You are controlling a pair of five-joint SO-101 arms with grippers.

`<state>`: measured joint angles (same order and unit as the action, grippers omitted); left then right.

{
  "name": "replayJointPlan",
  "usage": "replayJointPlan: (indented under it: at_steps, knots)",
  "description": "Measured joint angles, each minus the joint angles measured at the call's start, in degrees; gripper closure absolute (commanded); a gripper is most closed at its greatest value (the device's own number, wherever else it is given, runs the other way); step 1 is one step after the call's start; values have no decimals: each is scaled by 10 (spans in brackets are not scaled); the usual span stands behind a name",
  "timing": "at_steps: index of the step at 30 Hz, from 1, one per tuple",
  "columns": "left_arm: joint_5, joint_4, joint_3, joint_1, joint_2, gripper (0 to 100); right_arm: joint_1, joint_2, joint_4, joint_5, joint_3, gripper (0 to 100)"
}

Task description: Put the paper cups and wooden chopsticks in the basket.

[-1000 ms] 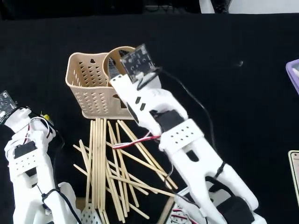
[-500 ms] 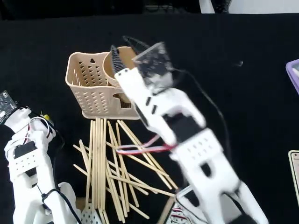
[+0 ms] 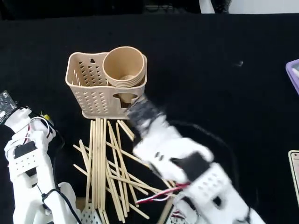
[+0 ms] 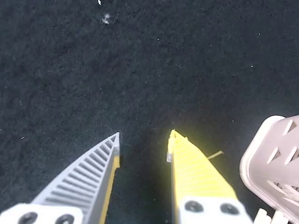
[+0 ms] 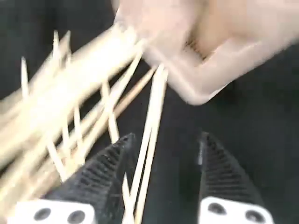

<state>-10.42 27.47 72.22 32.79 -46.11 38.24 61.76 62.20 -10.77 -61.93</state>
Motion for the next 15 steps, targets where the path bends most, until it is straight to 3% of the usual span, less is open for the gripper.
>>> replayJointPlan:
  at_steps: [11, 15]
  knots:
    - [0, 0, 0, 0, 0, 830, 28, -173, -113, -14, -115, 793]
    - [0, 0, 0, 0, 0, 830, 26, -210, -118, -58, -115, 822]
